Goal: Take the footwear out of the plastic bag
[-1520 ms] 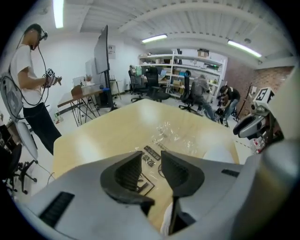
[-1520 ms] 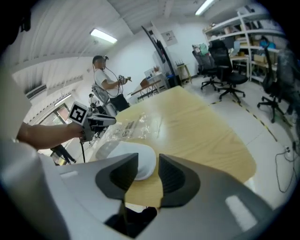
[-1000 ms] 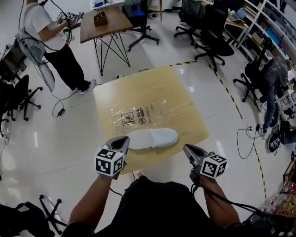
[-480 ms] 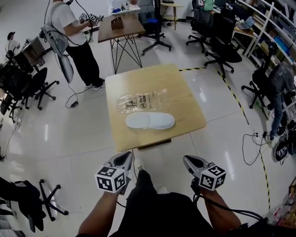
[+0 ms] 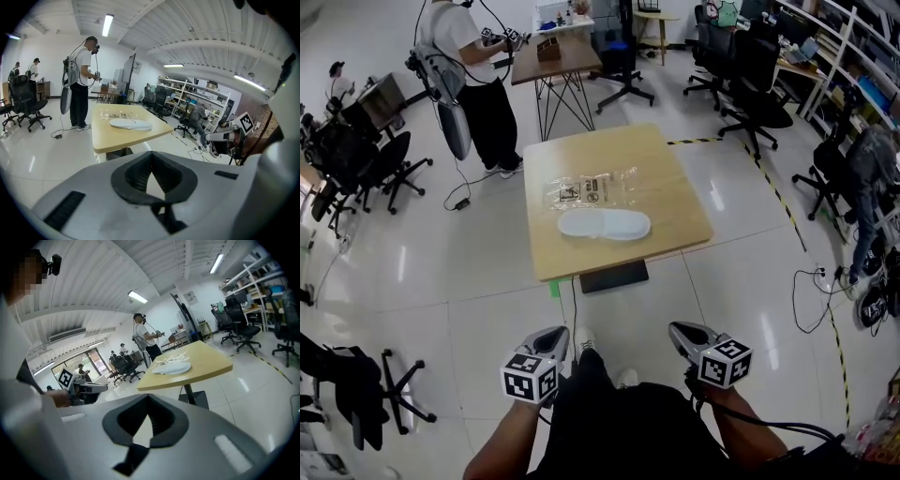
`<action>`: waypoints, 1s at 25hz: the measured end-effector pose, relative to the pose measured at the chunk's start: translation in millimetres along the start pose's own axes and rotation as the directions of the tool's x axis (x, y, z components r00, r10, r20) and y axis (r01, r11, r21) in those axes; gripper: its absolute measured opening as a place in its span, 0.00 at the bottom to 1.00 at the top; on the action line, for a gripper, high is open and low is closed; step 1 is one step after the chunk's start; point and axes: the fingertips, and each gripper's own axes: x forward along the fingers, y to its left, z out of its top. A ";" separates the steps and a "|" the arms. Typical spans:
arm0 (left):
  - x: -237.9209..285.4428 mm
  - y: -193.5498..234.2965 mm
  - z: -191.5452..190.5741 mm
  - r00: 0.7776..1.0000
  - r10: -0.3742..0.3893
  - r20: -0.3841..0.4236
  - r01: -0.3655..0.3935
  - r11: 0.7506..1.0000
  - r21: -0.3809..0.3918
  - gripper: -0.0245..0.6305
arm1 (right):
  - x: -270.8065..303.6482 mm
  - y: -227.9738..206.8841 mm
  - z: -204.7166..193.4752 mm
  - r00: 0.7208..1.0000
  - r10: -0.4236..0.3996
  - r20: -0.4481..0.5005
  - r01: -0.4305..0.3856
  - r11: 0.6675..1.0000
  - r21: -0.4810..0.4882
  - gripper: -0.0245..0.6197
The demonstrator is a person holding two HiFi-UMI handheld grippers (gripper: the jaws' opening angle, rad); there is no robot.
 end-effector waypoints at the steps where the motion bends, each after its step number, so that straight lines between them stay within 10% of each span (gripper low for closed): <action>1: -1.7 0.2 -2.8 1.000 0.005 -0.003 -0.005 1.000 -0.004 0.05 | -2.0 1.5 -0.9 1.000 0.000 0.003 0.000 1.000 0.001 0.04; 25: -0.5 -20.4 9.8 1.000 -0.003 0.013 0.002 1.000 0.017 0.05 | -18.0 11.0 0.6 1.000 0.022 0.014 -0.022 0.999 -0.036 0.04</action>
